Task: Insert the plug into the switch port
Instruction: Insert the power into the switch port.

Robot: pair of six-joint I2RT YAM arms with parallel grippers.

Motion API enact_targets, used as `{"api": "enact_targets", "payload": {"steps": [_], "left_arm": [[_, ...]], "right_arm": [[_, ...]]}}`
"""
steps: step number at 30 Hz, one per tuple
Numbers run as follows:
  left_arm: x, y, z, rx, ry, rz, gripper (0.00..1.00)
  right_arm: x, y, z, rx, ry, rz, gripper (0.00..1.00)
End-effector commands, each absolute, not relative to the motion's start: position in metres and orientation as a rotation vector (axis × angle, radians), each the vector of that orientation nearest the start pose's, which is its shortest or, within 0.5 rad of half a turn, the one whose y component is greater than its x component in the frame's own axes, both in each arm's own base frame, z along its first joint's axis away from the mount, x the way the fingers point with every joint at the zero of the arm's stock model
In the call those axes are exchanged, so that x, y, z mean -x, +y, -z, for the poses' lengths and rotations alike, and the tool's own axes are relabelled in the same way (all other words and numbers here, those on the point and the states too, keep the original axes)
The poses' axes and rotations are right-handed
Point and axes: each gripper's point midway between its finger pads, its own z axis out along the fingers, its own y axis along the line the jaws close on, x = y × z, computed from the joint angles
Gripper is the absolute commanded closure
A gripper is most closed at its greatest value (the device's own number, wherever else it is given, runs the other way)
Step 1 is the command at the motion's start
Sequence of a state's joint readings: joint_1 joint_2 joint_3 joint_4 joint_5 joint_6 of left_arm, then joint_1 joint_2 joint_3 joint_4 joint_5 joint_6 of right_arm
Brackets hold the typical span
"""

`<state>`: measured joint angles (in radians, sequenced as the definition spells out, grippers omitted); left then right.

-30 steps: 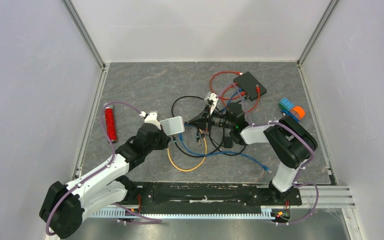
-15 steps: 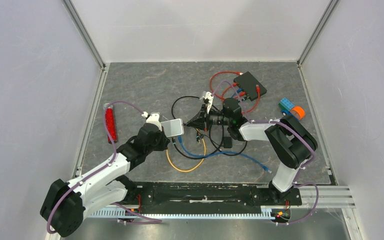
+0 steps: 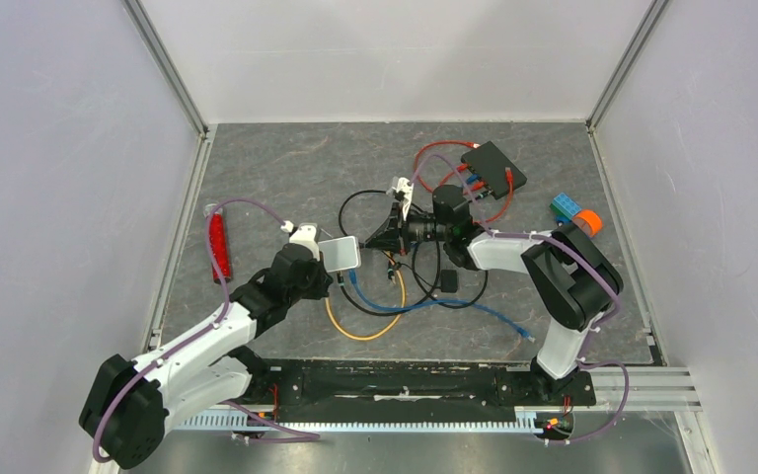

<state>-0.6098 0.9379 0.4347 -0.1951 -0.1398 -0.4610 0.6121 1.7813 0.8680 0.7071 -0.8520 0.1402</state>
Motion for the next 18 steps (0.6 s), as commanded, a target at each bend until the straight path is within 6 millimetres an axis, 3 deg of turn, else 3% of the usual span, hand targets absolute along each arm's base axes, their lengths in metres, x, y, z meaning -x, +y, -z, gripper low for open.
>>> {"api": "enact_targets", "payload": {"steps": [1,9,18], "left_arm": [[-0.239,-0.177,-0.109,-0.221,2.167,0.520,0.98],[-0.241,-0.179,-0.117,-0.148,2.153,0.555,0.98],[-0.240,-0.188,-0.124,-0.160,2.128,0.620,0.98]], "right_arm": [[-0.282,0.384,-0.138,1.127,1.532,-1.274,1.00],[-0.279,0.381,-0.128,1.051,1.552,-1.267,1.00],[-0.281,0.383,-0.140,0.972,1.499,-1.354,1.00]]}}
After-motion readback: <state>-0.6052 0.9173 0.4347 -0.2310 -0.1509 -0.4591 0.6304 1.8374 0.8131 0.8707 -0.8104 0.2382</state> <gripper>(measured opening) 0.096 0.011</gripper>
